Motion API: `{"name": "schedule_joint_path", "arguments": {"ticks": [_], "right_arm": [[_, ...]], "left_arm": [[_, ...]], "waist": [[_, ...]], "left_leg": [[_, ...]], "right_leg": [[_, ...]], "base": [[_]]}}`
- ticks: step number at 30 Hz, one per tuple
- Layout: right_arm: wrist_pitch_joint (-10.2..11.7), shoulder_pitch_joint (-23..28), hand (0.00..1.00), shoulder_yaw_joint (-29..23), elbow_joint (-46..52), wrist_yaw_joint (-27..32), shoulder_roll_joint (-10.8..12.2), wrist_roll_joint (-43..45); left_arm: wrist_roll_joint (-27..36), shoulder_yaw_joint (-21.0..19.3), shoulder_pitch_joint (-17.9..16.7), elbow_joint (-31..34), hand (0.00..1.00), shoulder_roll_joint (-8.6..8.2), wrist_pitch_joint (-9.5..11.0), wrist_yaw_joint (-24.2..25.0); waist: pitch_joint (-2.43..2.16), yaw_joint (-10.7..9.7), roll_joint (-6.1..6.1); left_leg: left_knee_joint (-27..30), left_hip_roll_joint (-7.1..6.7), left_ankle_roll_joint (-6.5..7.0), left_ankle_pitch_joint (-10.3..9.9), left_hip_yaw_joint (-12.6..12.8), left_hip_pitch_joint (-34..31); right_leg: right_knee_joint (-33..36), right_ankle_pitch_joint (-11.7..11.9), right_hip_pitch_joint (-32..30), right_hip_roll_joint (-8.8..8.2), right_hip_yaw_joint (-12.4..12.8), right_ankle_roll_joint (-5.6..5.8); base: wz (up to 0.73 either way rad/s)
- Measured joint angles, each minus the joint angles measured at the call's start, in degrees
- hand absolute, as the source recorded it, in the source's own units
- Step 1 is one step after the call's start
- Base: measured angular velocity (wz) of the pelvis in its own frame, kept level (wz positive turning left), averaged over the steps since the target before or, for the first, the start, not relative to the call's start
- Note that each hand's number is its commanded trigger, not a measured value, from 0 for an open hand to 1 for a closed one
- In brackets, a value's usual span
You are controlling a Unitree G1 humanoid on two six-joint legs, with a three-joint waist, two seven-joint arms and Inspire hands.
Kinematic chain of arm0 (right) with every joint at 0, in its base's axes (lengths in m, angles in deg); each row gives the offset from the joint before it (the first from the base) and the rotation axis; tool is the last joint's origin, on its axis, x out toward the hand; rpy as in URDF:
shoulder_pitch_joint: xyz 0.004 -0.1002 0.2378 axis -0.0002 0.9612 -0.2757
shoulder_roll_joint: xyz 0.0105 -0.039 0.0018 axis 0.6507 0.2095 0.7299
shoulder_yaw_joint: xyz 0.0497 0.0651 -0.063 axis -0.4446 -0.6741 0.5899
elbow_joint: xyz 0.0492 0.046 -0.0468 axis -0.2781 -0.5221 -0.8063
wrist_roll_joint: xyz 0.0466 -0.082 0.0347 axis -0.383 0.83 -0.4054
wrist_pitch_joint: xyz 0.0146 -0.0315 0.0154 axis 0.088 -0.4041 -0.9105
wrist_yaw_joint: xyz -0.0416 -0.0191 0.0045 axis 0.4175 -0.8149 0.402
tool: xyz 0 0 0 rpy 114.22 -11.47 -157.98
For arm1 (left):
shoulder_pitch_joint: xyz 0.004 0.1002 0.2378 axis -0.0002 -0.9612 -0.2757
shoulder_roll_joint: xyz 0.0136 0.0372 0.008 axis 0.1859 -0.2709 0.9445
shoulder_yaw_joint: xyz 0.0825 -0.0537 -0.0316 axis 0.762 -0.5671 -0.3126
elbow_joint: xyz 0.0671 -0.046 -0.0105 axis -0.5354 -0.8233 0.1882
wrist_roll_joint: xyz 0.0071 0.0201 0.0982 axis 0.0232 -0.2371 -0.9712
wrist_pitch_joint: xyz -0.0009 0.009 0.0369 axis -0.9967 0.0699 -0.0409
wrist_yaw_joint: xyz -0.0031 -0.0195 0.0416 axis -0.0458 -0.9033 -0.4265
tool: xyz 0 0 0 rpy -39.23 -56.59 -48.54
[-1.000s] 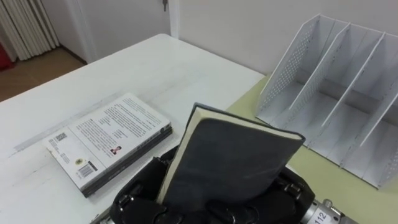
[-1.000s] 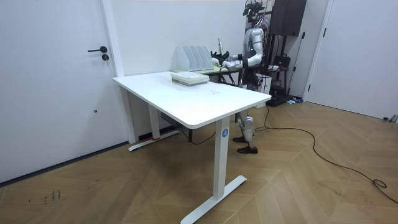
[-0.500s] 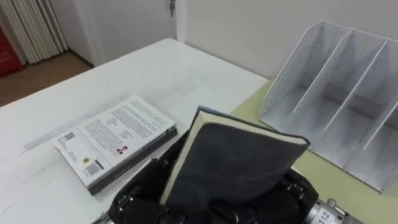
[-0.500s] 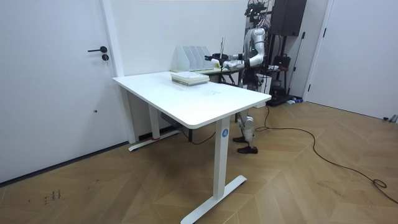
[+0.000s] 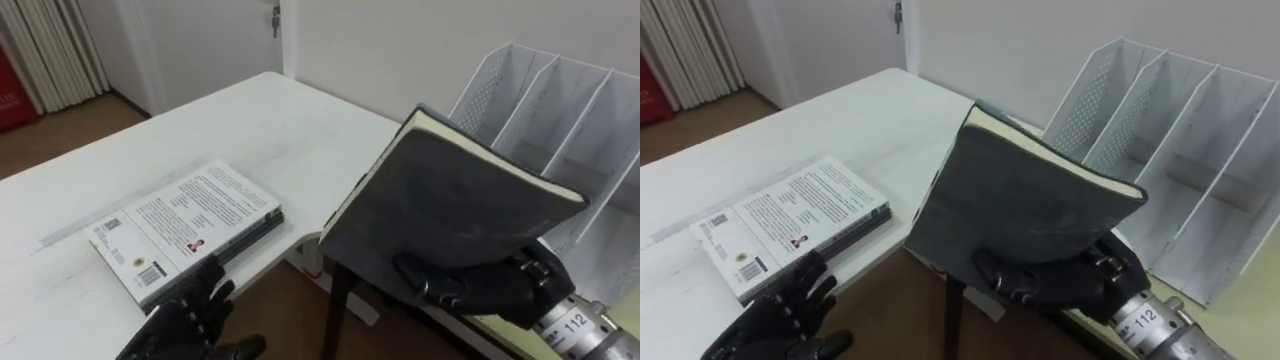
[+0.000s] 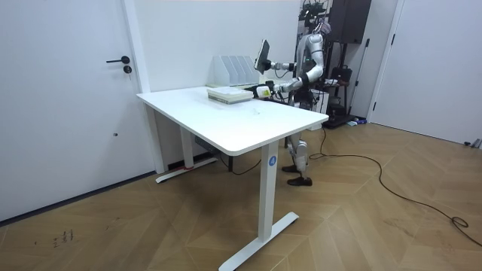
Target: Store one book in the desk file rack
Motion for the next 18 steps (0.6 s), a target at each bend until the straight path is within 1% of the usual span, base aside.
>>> {"name": "schedule_joint_path", "arguments": {"ticks": [2,3,5,7,8,10,11,13,15,18], "right_arm": [[0.0,0.0,1.00,-0.6,0.3,0.5,0.0,0.0],[0.0,0.1,1.00,-0.9,0.7,0.7,0.0,-0.1],[0.0,0.2,1.00,-1.7,2.1,1.0,0.0,-0.3],[0.0,0.2,1.00,-2.8,3.8,1.6,0.1,-0.3],[0.1,0.2,1.00,-3.0,3.9,1.8,0.1,-0.3],[0.1,0.2,1.00,-3.6,4.0,2.8,0.2,-0.4],[0.1,0.2,1.00,-3.8,4.0,3.1,0.2,-0.4],[0.1,0.1,1.00,-4.8,4.3,5.8,0.2,-0.2],[0.1,0.0,1.00,-5.4,4.6,8.4,0.3,0.4],[0.2,-0.2,1.00,-6.8,5.4,12.1,0.8,3.3]], "left_arm": [[0.0,0.1,-0.1,-2.2,0.00,-0.10,0.2,-0.2],[0.1,-0.2,-0.7,-3.3,0.00,-0.32,0.7,-0.3],[0.2,-0.5,-1.4,-3.5,0.00,-0.44,1.6,-0.3],[0.1,-0.6,-1.7,-4.7,0.00,-0.79,3.4,-0.3],[0.1,-0.6,-1.8,-5.0,0.00,-0.95,3.9,-0.3],[0.1,-0.6,-2.0,-6.6,0.00,-1.98,5.5,-0.3],[0.1,-0.6,-2.1,-6.6,0.00,-2.24,5.8,-0.3],[-0.5,-0.6,-2.0,-8.7,0.00,-2.67,7.5,-0.2],[-0.8,-0.6,-2.0,-9.7,0.00,-2.76,8.4,-0.1],[-1.2,-0.6,-2.1,-11.0,0.00,-3.76,9.9,-0.2]], "waist": [[0.02,-0.2,0.01],[0.08,-0.4,0.13],[0.08,-0.6,0.27],[0.09,-0.6,0.31],[0.07,-0.5,0.29],[0.04,-0.4,0.39],[0.03,-0.4,0.46],[-0.01,-0.4,0.56],[0.01,-0.4,0.53],[0.07,-0.4,0.47]], "left_leg": [[0.0,0.00,0.00,0.0,0.0,0.5],[0.0,0.02,0.00,0.0,0.1,1.0],[-0.3,0.07,-0.01,0.0,0.2,1.0],[-0.6,0.26,-0.01,0.0,0.2,1.1],[-0.8,0.31,-0.02,0.0,0.3,1.1],[-1.2,0.43,-0.03,0.0,0.6,1.6],[-1.2,0.43,-0.03,0.0,0.7,1.6],[-1.2,0.41,-0.04,0.0,0.8,1.6],[-1.2,0.40,-0.05,0.0,0.9,1.7],[-1.2,0.34,-0.04,0.0,0.9,1.9]], "right_leg": [[0.0,0.0,0.4,0.06,0.2,0.00],[-0.2,0.0,0.9,0.09,0.2,0.00],[-0.5,0.0,1.1,0.13,0.0,-0.01],[-0.9,0.3,1.0,0.44,0.1,-0.15],[-0.9,0.3,1.0,0.50,0.1,-0.17],[-0.9,0.3,1.0,0.69,0.6,-0.22],[-0.9,0.3,1.0,0.69,0.6,-0.22],[-1.0,0.2,1.1,0.65,0.6,-0.22],[-1.0,0.2,1.1,0.65,0.6,-0.22],[-1.2,0.2,1.4,0.61,0.6,-0.18]], "base": [[-0.02],[0.00],[0.00],[-0.04],[-0.07],[-0.09],[-0.05],[0.00],[0.00],[0.00]]}}
